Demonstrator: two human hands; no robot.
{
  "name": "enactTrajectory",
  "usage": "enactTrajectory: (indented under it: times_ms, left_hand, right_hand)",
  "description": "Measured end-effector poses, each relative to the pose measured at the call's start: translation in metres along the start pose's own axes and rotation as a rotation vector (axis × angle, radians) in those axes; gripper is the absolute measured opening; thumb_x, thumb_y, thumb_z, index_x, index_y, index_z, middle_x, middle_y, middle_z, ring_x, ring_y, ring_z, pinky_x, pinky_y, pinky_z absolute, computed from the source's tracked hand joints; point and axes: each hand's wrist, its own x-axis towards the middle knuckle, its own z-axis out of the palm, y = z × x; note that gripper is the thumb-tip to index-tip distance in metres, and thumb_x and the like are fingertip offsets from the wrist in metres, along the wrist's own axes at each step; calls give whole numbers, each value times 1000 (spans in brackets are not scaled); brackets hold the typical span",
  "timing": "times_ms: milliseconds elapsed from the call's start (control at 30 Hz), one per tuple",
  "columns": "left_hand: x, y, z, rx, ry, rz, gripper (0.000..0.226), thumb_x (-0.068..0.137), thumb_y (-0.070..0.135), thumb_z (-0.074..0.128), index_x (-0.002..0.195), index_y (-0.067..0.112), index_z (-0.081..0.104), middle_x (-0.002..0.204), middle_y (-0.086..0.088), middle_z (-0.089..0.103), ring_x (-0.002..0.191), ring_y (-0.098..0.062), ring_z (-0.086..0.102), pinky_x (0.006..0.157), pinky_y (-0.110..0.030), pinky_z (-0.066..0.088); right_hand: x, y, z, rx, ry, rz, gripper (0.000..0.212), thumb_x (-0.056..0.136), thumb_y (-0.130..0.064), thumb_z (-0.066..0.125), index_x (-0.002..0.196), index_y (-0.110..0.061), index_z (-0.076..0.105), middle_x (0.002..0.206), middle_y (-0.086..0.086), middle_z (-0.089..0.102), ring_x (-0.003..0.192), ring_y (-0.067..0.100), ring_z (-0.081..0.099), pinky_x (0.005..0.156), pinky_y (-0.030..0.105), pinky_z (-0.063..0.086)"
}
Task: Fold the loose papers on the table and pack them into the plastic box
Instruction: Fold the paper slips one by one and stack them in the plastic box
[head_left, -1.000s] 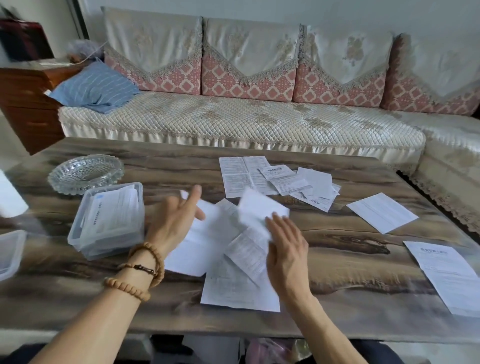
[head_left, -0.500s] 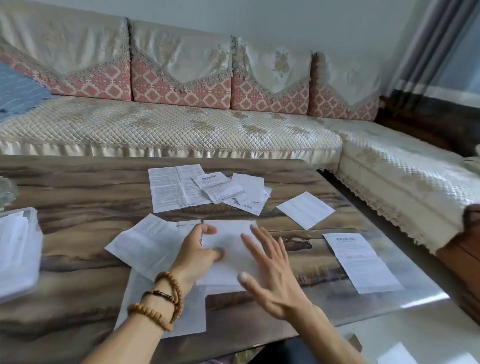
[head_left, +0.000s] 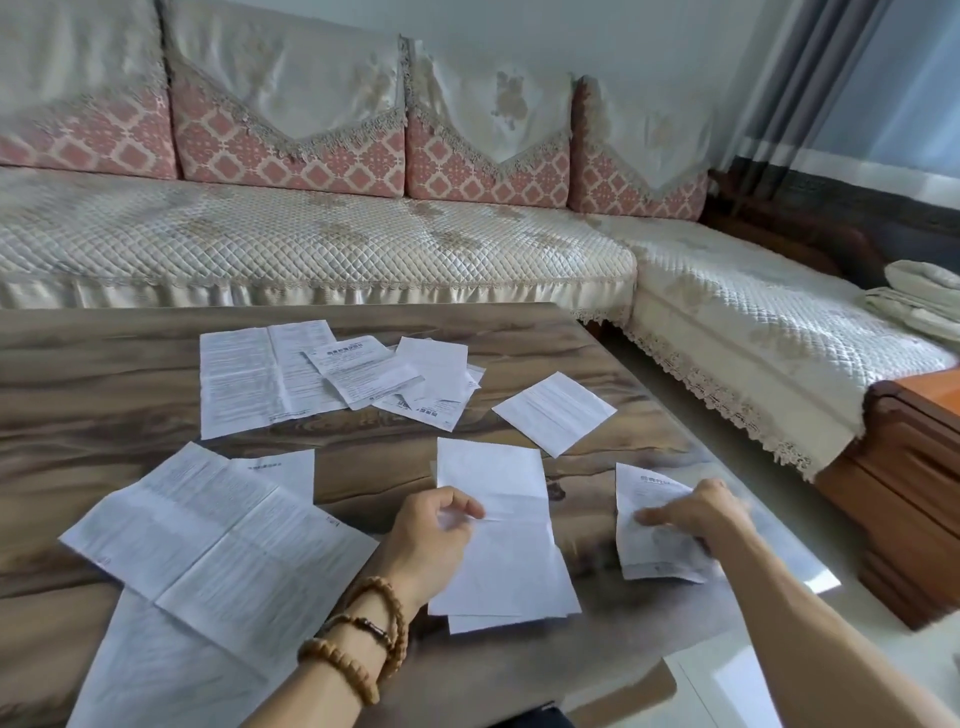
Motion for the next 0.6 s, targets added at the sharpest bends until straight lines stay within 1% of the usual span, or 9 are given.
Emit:
enactTrajectory:
  times_ms: [100, 167, 233, 300, 333, 400, 467, 533, 600]
  left_hand:
    - [3, 2, 3, -18, 4, -17, 19, 91, 10, 61, 82, 24, 72, 103, 13, 66, 97, -3, 59, 66, -14, 41]
    - [8, 2, 3, -54, 17, -36, 18, 90, 10, 61, 84, 22, 73, 100, 11, 67, 95, -2, 59, 65, -12, 41]
    - [12, 6, -2, -111, 51, -63, 15, 91, 13, 62, 84, 18, 74, 93, 10, 68, 86, -2, 59, 60, -11, 40]
    - [17, 13, -9, -194, 74, -100, 22, 93, 28, 61, 84, 14, 76, 85, 6, 68, 76, -3, 56, 60, -14, 40]
    - [21, 15, -12, -223, 53, -114, 35, 95, 41, 56, 87, 13, 76, 89, 5, 68, 80, -3, 56, 67, -18, 41]
    - [25, 20, -17, -260, -45, -125, 65, 91, 65, 38, 95, 12, 77, 101, 9, 67, 94, -2, 55, 85, -25, 34]
    - [32, 20, -18, -319, -140, -138, 75, 82, 74, 40, 91, 9, 76, 99, 4, 72, 93, -10, 63, 84, -28, 40]
    - [40, 13, -15, -285, -128, -105, 56, 80, 62, 65, 82, 6, 71, 91, 1, 74, 84, -14, 69, 75, -23, 48]
    - [49, 2, -16, -150, -5, -99, 16, 84, 31, 75, 79, 16, 72, 89, 6, 75, 79, -6, 69, 65, -13, 49]
  right_hand:
    - [6, 0, -2, 156, -24, -31, 69, 53, -40, 89, 107, -8, 60, 98, 12, 66, 92, 31, 65, 83, 41, 57]
    - [-1, -6, -4, 421, -21, -122, 28, 72, -19, 78, 92, -4, 65, 89, 14, 68, 82, 32, 66, 76, 42, 58]
    - [-8, -16, -8, 717, -83, -237, 9, 84, -10, 68, 85, -1, 69, 81, 14, 70, 70, 29, 66, 68, 39, 56]
    - [-24, -32, -13, 1002, -287, -340, 12, 91, -10, 63, 92, 0, 71, 83, 14, 73, 69, 28, 67, 74, 42, 56]
    - [-35, -43, -14, 1064, -382, -381, 13, 93, -10, 62, 93, 0, 70, 85, 16, 74, 69, 28, 68, 73, 42, 57]
    - [-57, -64, -7, 983, -468, -487, 12, 92, -9, 63, 93, 1, 70, 86, 18, 73, 65, 26, 68, 65, 39, 58]
    - [-75, -84, 14, 832, -531, -606, 12, 91, -8, 64, 94, 2, 71, 91, 21, 74, 71, 25, 69, 70, 41, 59]
    - [-82, -102, 32, 706, -584, -704, 20, 91, -17, 67, 95, 2, 71, 94, 19, 74, 78, 25, 70, 80, 47, 57]
    - [-67, -120, 41, 562, -523, -776, 47, 85, -43, 71, 98, 2, 68, 99, 20, 72, 85, 23, 68, 84, 51, 53]
